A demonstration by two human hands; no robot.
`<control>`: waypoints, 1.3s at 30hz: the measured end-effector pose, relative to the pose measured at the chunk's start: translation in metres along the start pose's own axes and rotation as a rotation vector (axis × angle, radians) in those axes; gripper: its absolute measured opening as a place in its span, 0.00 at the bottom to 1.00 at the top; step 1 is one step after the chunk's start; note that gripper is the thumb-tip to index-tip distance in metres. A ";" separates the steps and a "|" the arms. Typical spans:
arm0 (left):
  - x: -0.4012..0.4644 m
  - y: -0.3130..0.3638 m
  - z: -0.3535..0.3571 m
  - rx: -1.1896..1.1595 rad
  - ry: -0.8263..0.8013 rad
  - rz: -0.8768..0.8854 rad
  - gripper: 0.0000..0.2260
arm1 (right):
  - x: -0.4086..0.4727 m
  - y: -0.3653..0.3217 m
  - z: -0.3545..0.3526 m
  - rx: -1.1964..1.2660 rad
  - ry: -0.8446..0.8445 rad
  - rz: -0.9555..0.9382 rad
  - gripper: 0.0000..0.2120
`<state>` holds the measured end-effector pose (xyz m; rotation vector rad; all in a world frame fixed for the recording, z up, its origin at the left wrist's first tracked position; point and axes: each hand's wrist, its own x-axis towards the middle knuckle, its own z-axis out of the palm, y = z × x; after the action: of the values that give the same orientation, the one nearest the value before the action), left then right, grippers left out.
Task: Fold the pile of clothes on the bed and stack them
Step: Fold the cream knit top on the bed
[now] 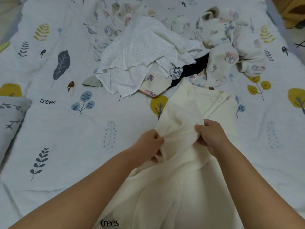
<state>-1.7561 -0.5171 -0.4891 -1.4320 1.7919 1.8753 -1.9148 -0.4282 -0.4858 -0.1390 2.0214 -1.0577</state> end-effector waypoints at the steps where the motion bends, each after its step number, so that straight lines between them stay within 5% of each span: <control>1: 0.002 -0.003 0.001 0.074 0.044 0.036 0.08 | 0.000 0.005 -0.002 -0.002 0.039 0.002 0.08; 4: 0.005 -0.006 0.008 0.088 0.119 0.122 0.10 | -0.014 0.017 0.001 0.061 0.072 0.088 0.08; 7: 0.001 -0.003 0.014 -0.320 0.055 0.029 0.07 | -0.042 0.023 0.009 0.093 -0.182 0.248 0.17; 11: -0.008 0.005 0.017 -0.650 -0.110 -0.117 0.05 | -0.071 0.041 0.016 0.089 -0.494 0.315 0.05; 17: -0.009 0.012 0.019 -0.657 0.030 -0.032 0.06 | -0.089 0.053 0.005 0.519 -0.435 0.237 0.11; 22: -0.009 0.016 0.029 -0.531 0.117 0.036 0.05 | -0.092 0.054 -0.013 0.464 -0.302 0.209 0.11; 28: 0.005 -0.009 0.043 -0.076 0.166 0.034 0.03 | -0.084 0.078 -0.017 -0.770 0.174 -0.024 0.14; 32: -0.005 -0.022 0.046 0.568 -0.007 0.141 0.09 | -0.092 0.093 -0.013 -0.752 0.113 0.175 0.30; 36: -0.034 -0.039 0.051 1.046 -0.245 0.199 0.20 | -0.090 0.108 -0.018 -0.662 0.026 0.193 0.30; 39: -0.049 -0.050 0.055 1.238 -0.248 0.251 0.20 | -0.087 0.113 -0.023 -0.409 -0.003 0.190 0.32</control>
<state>-1.7230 -0.4350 -0.4983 -0.4933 2.3152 0.5782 -1.8456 -0.3032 -0.5061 -0.1568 2.1774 -0.5182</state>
